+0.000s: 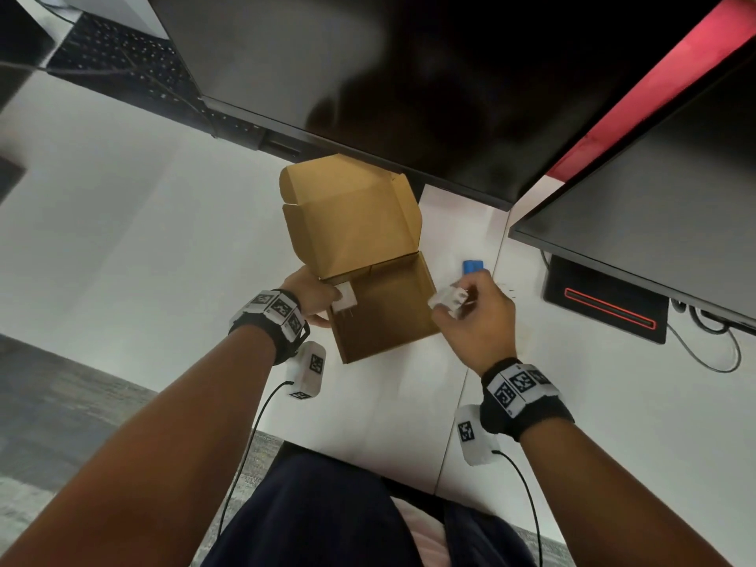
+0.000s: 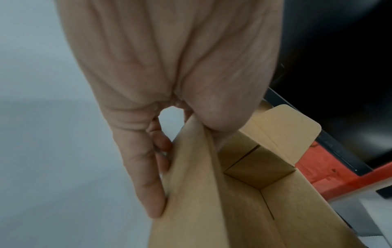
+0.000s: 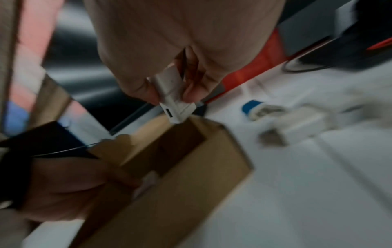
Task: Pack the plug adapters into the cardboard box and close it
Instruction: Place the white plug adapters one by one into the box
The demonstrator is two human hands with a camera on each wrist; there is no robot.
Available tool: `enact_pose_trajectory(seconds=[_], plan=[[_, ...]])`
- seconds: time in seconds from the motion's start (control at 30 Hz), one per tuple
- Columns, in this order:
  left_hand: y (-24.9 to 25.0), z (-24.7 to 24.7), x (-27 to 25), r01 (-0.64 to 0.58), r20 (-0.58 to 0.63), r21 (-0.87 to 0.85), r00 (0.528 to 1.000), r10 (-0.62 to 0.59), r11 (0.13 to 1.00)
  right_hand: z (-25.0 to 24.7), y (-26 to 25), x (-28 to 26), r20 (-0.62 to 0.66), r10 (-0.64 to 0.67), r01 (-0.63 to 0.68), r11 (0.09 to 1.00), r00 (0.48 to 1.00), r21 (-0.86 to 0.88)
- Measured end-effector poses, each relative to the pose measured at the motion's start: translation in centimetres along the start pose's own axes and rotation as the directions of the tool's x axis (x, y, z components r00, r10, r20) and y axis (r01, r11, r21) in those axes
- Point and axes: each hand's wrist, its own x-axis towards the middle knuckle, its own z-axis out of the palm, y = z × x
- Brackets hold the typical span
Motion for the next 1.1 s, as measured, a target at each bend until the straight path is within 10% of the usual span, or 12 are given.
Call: enact_pose_trajectory(seconds=[0.17, 0.53, 1.1], plan=[[-0.1, -0.1, -0.2, -0.014, -0.004, 0.031, 1.0, 0.015, 0.999, 4.8, -2.8, 0.8, 0.173, -0.194, 0.207, 0.976, 0.966, -0.063], [0.2, 0.9, -0.2, -0.034, -0.175, 0.177, 0.982, 0.065, 0.984, 8.6, -1.8, 0.3, 0.189, -0.033, 0.052, 0.994, 0.981, -0.099], [-0.2, -1.3, -0.6, -0.027, 0.11, -0.028, 0.993, 0.03, 0.999, 11.6, -2.5, 0.6, 0.399, -0.141, 0.236, 0.951, 0.906, -0.2]])
